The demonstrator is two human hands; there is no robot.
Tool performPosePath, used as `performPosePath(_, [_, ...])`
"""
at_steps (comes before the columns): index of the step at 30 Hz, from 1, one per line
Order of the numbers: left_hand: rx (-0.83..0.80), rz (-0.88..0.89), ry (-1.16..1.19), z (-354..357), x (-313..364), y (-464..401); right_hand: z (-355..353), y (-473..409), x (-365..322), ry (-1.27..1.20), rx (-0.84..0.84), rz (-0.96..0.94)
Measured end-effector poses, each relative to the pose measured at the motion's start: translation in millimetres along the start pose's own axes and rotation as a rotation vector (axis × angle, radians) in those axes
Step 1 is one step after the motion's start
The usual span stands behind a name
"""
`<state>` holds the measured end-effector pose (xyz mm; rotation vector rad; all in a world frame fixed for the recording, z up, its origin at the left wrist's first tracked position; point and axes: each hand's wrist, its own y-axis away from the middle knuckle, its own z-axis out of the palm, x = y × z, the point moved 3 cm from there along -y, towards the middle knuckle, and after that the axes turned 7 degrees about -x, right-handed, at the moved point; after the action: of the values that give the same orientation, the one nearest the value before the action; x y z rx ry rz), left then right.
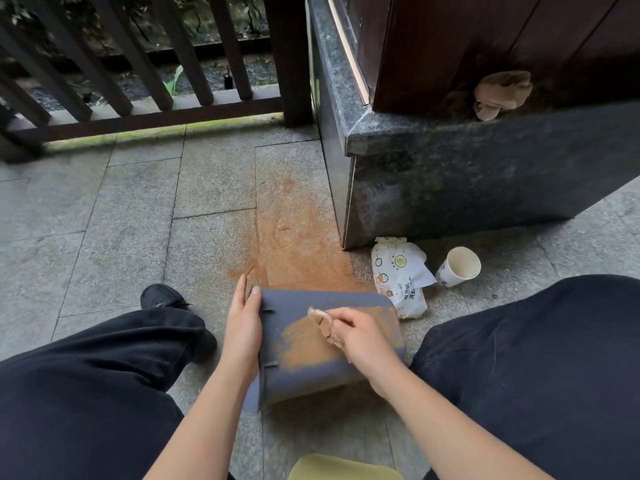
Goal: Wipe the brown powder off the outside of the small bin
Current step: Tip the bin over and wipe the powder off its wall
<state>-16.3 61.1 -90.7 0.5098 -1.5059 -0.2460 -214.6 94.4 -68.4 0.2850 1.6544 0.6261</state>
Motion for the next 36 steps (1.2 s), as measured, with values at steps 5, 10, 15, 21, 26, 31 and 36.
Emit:
performPosePath(5, [-0.172, -0.020, 0.150, 10, 0, 22, -35, -7, 8, -0.904, 0.045, 0.164])
performPosePath(10, [-0.185, -0.016, -0.203, 20, -11, 45, -38, 0, 14, -1.111, 0.066, 0.209])
performPosePath(15, [-0.083, 0.125, -0.443, 27, -7, 57, -46, 3, 18, -1.082, 0.104, 0.220])
performPosePath(21, [0.024, 0.185, -0.453, 19, -7, 63, -49, 9, 23, -1.009, 0.131, 0.248])
performPosePath(26, [0.136, 0.271, -0.590, 16, -5, 63, -46, 10, 21, -0.939, 0.106, 0.230])
performPosePath(31, [0.065, 0.315, -0.640, 7, -3, 55, -40, 5, 23, -0.851, 0.068, 0.217])
performPosePath(36, [0.042, 0.307, -0.563, 3, -2, 50, -39, -2, 29, -0.773, 0.093, 0.169])
